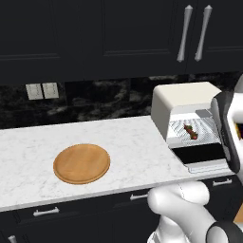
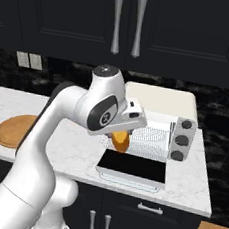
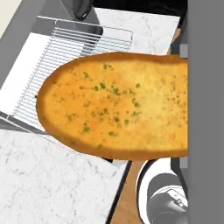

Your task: Pick up the kebab skewer and baguette bread, and place them inside the toaster oven. Close the toaster oven door and start by setting the timer.

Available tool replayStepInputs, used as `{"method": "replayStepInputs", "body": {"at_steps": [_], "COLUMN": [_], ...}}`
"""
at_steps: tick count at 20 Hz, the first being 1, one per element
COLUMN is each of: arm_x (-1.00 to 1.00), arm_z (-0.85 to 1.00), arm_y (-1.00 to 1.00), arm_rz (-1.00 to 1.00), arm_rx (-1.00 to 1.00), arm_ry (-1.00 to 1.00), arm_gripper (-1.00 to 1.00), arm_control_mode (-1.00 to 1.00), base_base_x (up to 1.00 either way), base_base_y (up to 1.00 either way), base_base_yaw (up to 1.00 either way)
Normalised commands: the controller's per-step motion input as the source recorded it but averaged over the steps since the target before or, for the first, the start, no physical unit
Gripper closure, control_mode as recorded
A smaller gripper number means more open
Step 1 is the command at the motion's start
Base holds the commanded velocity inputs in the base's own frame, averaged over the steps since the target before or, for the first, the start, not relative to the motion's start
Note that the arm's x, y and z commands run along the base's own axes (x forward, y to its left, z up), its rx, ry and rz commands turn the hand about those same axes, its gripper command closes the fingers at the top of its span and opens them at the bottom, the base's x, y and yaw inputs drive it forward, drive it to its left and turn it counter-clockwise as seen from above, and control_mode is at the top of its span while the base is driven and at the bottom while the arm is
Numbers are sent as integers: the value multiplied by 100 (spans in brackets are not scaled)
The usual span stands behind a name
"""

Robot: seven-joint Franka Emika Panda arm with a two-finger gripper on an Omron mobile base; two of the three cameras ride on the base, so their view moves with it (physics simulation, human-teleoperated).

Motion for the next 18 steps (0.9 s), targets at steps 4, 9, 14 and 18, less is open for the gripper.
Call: {"method": "replayStepInputs", "body": {"at_steps": [4, 9, 14, 18], "arm_x": [27, 59, 80, 50], "arm_z": [-49, -55, -29, -15], "arm_y": [-37, -25, -34, -55], "arm_rz": [-11, -13, -6, -3], "arm_rx": [19, 18, 6, 3], "arm_ry": [0, 0, 0, 0], "arm_gripper": [100, 100, 100, 100], "arm_control_mode": [-100, -100, -100, -100], "base_base_x": [0, 0, 0, 0], "base_base_y": [0, 0, 0, 0], "base_base_yaw": [0, 0, 0, 0]}}
